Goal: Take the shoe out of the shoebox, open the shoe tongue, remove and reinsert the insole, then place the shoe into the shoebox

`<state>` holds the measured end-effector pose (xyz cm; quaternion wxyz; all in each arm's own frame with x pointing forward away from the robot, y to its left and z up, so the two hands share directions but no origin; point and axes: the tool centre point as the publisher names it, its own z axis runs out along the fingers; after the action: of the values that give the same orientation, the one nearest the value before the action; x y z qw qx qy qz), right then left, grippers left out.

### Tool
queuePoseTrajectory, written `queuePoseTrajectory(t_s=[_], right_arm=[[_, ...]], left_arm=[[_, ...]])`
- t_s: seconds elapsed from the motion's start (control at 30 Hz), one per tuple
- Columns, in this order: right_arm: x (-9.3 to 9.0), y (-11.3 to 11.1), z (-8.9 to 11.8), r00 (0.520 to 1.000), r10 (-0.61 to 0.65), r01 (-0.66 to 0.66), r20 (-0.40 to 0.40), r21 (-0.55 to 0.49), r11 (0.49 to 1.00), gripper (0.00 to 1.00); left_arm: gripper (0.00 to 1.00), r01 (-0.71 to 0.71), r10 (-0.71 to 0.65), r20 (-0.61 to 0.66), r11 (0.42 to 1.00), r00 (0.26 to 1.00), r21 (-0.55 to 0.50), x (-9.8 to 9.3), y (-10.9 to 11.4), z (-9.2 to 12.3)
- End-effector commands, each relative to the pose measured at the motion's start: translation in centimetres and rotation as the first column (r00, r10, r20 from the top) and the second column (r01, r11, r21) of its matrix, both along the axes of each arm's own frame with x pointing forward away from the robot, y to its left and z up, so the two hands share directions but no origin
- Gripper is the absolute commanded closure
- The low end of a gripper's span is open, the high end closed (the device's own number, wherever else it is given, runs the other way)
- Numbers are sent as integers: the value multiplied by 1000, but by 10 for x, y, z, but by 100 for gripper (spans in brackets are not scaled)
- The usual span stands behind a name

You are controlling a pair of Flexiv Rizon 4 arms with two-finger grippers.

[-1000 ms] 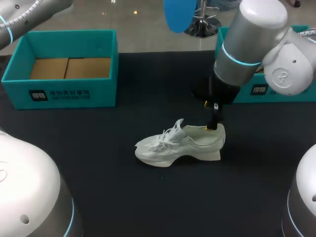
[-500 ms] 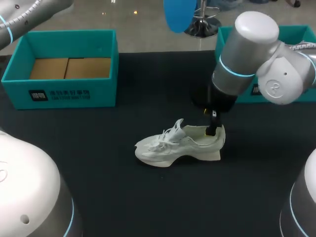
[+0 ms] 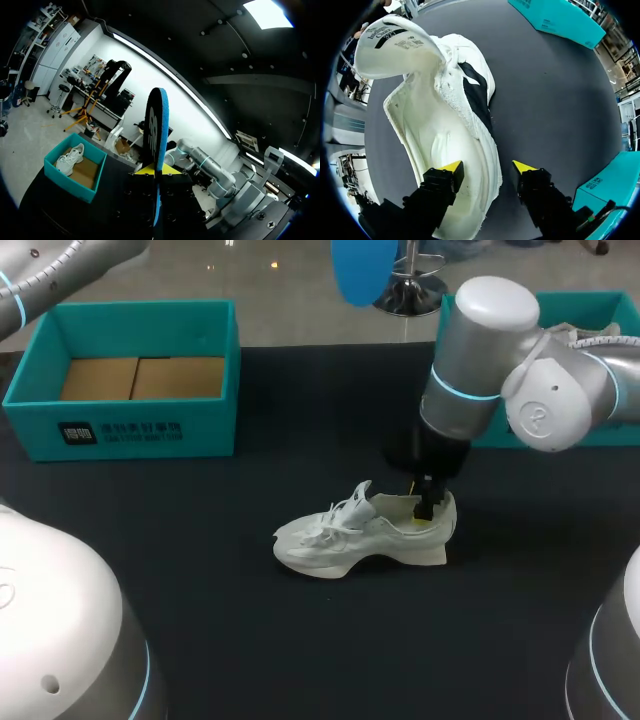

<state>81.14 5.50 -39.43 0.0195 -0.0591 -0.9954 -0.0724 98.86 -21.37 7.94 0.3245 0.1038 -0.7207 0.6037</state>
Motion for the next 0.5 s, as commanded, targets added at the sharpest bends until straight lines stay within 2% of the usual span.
queuePoseTrajectory(t_s=[0.03, 0.3, 0.5], right_arm=[[-8, -5, 0, 1000, -9, 9, 7, 4, 1000, 100], [-12, -6, 11, 1000, -13, 13, 27, -9, 1000, 100], [-13, -6, 30, 998, -8, 11, 61, -37, 999, 100]], left_arm=[[100, -2, 2, 0, 1000, 1000, -2, -1, 0, -1], [100, -2, 2, 0, 1000, 1000, -2, -1, 0, -1], [100, -2, 2, 0, 1000, 1000, -2, -1, 0, -1]])
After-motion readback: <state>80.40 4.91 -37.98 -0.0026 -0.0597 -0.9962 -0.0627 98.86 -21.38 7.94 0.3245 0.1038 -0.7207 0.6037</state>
